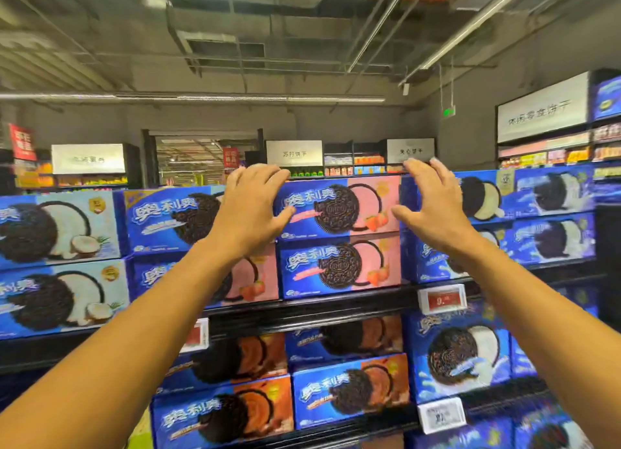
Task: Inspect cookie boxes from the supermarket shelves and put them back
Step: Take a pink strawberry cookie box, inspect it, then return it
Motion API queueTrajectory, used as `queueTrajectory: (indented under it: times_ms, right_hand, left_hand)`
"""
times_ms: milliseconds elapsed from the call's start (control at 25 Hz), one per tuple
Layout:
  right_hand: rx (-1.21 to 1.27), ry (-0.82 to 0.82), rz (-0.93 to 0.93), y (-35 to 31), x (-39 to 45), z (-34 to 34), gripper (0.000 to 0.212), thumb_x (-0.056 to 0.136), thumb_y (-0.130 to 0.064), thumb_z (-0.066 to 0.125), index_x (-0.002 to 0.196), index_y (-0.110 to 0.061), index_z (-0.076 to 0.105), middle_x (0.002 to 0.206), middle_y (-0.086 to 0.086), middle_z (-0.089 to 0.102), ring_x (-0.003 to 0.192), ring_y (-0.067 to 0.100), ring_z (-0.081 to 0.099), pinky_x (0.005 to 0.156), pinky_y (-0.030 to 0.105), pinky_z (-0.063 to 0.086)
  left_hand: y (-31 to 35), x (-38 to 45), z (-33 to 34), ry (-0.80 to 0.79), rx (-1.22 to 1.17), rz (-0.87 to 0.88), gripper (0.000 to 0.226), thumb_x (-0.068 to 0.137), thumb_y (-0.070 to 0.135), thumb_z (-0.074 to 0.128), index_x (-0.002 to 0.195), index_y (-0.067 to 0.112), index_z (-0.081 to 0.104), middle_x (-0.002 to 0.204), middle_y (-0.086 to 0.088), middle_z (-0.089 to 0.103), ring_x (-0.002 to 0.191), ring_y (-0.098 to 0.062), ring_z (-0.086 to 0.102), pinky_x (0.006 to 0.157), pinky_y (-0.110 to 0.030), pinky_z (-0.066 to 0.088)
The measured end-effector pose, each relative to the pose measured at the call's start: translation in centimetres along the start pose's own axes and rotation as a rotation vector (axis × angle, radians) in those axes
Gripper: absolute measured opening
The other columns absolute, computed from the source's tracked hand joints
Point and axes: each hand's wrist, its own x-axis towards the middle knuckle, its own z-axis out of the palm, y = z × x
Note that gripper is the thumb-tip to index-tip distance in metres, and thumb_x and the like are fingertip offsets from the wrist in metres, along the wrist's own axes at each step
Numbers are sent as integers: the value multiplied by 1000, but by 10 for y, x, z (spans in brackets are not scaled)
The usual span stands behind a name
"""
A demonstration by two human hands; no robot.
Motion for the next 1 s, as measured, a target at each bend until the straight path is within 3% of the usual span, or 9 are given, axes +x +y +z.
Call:
queueTrajectory:
  times_ms: [160, 280, 400, 640, 760, 880, 1000]
  right_hand:
    - [-45, -59, -81, 9, 13, 10, 86, 82, -35, 79, 153, -14, 35, 162, 4, 32, 153, 29, 10, 121, 49, -1]
    - [-88, -99, -92, 11, 15, 16, 93, 78, -51, 78, 153, -16, 36, 163, 3, 29, 154, 30, 7, 121, 48, -3]
    - [-33, -40, -93, 14, 11, 20, 95, 69, -57, 82, 148, -19, 45, 158, 5, 38, 152, 33, 13, 121, 48, 0]
    - [129, 242, -146, 9, -9, 24, 85, 59, -40, 92, 133, -20, 54, 145, 9, 41, 142, 26, 10, 114, 53, 8]
    - [132, 207, -61, 10, -14, 20, 83, 67, -26, 91, 139, -25, 49, 156, 19, 34, 149, 31, 12, 116, 46, 7]
    - [193, 190, 23, 7, -16, 10, 86, 74, -13, 84, 147, -31, 42, 163, 12, 22, 150, 35, 16, 116, 37, 10]
    - [295, 207, -34, -2, -17, -2, 89, 75, -4, 79, 151, -26, 38, 160, 7, 32, 146, 27, 30, 120, 38, 22]
  left_hand:
    - [-1, 10, 10, -94, -5, -99, 70, 80, 51, 74, 133, 12, 51, 135, -6, 54, 136, -25, 38, 117, -46, 10]
    - [-3, 9, 13, -98, -29, -103, 71, 74, 43, 81, 130, 10, 53, 132, -9, 55, 136, -25, 39, 117, -47, 7]
    - [-2, 6, 14, -41, -64, -95, 74, 70, 34, 86, 131, 8, 54, 134, -12, 57, 138, -28, 39, 118, -50, 11]
    - [6, -4, 9, 115, -141, -62, 72, 64, 18, 90, 127, 3, 59, 132, -14, 61, 139, -33, 41, 117, -51, 14]
    - [12, -6, 2, 149, -213, -25, 71, 65, 11, 89, 129, 1, 58, 137, -14, 59, 139, -35, 42, 117, -53, 19]
    - [19, -11, -6, 198, -385, -14, 67, 73, -1, 82, 133, 1, 54, 143, -11, 51, 138, -28, 43, 115, -54, 30]
    - [25, -16, -17, 207, -623, -45, 62, 81, -12, 70, 137, 4, 49, 146, -4, 42, 140, -18, 37, 116, -44, 34]
